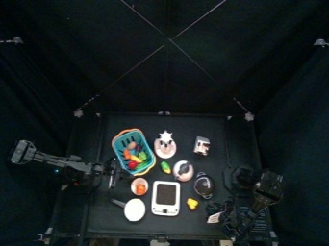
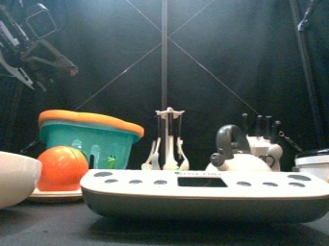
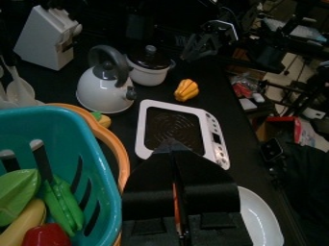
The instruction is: Grab pot handle
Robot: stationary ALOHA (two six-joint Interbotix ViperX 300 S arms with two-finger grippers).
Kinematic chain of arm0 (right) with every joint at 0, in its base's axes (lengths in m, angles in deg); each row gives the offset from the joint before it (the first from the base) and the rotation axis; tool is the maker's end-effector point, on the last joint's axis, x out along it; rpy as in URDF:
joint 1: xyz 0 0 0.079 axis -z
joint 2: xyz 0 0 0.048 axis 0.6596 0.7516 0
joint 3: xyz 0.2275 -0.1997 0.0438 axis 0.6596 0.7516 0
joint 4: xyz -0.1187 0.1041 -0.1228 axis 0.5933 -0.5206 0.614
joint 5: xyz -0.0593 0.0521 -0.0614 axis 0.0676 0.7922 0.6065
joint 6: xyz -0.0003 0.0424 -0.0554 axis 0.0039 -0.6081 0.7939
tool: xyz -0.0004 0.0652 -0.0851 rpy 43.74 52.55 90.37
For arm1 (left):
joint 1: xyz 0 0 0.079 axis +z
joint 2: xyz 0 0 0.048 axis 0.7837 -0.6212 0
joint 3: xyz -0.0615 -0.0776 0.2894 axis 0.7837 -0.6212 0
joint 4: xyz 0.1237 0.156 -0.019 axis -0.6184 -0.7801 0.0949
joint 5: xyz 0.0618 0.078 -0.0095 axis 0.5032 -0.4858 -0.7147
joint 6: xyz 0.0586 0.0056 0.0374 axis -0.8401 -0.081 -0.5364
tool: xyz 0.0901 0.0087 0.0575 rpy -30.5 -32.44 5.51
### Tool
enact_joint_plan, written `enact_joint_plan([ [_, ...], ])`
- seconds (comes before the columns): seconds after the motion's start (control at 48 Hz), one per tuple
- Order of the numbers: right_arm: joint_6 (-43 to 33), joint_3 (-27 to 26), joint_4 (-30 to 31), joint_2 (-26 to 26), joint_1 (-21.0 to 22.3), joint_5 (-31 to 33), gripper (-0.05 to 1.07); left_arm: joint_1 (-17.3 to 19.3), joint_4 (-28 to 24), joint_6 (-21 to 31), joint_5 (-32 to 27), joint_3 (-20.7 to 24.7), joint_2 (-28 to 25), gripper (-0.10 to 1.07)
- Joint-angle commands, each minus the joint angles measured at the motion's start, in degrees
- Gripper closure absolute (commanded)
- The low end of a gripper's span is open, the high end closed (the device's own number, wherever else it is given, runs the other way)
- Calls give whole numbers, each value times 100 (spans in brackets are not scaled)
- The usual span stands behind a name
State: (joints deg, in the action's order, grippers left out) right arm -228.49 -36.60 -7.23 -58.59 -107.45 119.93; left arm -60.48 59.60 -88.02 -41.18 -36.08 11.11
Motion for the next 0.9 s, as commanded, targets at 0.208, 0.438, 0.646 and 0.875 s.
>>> enact_joint_plan([
  [0.208, -1591, 343, -132, -9, -448, 35, 25, -26, 26, -18, 26, 70, -18, 81],
  [0.438, -1547, 316, -9, -26, -387, 44, 25, -26, 35, -9, 26, 70, -18, 81],
  [0.646, -1521, 299, 9, -44, -369, 44, 25, -26, 35, -18, 26, 70, -18, 81],
  [0.875, -1257, 290, 176, -114, -220, 44, 25, -35, 35, -9, 18, 62, -18, 81],
])
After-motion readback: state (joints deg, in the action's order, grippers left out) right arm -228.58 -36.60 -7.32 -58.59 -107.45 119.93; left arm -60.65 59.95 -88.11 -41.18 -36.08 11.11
